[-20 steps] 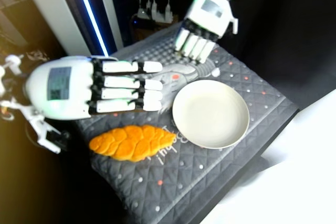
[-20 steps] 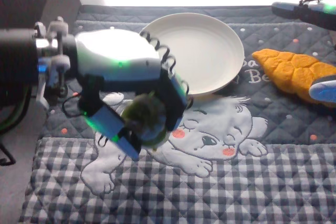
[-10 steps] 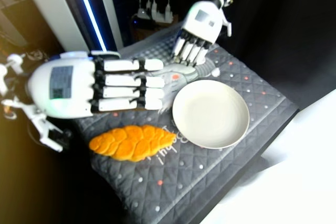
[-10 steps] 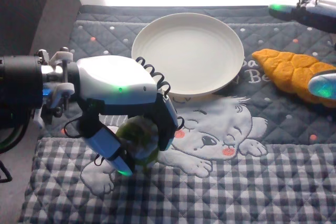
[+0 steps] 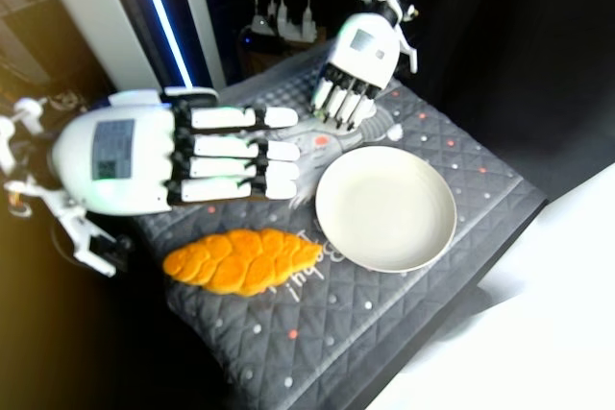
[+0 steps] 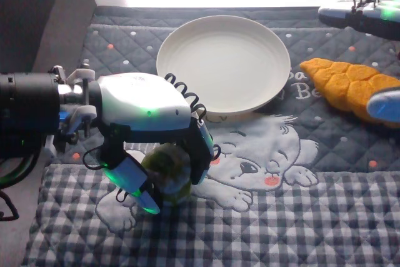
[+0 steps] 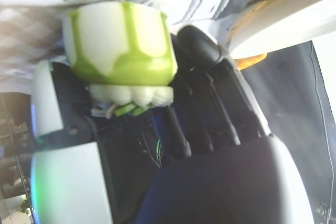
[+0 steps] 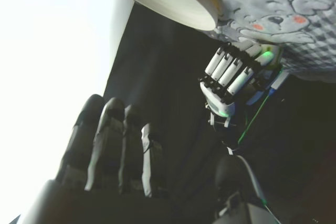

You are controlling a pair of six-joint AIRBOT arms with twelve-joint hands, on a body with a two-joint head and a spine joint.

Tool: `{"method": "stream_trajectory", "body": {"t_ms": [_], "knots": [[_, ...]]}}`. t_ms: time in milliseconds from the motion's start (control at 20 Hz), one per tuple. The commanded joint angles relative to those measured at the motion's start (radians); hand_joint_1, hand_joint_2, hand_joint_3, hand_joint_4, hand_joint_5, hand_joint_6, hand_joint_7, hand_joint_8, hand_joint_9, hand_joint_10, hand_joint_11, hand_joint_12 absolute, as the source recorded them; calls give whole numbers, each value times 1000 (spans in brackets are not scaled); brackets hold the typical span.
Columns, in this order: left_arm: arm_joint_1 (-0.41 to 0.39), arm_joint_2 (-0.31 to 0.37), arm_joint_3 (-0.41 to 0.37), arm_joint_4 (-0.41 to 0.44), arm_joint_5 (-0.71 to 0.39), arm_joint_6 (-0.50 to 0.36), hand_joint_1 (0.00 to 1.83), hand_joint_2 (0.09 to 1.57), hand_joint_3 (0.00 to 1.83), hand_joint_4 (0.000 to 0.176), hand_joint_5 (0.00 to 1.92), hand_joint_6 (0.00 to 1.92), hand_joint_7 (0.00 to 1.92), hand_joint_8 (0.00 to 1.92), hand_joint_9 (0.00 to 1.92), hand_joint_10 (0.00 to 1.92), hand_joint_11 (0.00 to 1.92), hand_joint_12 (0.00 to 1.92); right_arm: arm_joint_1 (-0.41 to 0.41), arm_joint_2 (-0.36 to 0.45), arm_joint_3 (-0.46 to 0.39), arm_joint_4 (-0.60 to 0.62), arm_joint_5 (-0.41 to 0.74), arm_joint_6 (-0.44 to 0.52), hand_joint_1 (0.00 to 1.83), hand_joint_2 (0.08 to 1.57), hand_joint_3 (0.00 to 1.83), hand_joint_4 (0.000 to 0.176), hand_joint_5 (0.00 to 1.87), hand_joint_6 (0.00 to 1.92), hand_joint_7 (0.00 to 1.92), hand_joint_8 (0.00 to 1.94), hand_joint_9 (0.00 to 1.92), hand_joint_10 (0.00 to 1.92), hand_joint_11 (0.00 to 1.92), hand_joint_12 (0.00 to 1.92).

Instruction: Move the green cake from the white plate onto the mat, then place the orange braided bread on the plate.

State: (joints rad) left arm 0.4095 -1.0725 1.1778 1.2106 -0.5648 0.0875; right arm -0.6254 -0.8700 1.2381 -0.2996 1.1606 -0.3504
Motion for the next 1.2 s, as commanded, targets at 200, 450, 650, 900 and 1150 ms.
{"method": "stream_trajectory", "body": {"t_ms": [200,450,650,900,1150], "knots": [[-6,11,3,-92,-59,39,1036,1088,0,102,583,94,536,1,372,454,0,1413,13,9,0,47,111,10,461,938,0,104,185,3,307,0,292,3,0,485],[-5,60,-14,-227,-107,130,832,1190,3,61,282,2,227,0,289,38,0,1036,13,11,3,47,109,10,627,827,0,155,117,0,241,0,235,0,0,437],[1,116,-48,-326,-160,192,891,1209,2,0,472,15,265,1,80,0,0,532,13,10,7,49,75,10,636,732,8,176,111,0,241,0,210,0,5,424],[18,186,-84,-474,-220,307,707,1312,10,0,619,111,724,96,606,402,293,1252,13,2,18,53,45,10,607,785,5,176,136,0,216,0,106,4,22,197],[48,232,-92,-633,-276,417,559,1184,0,0,753,249,780,9,561,115,0,928,12,-31,74,71,-4,58,584,800,4,176,111,0,147,0,128,7,77,209]]}}
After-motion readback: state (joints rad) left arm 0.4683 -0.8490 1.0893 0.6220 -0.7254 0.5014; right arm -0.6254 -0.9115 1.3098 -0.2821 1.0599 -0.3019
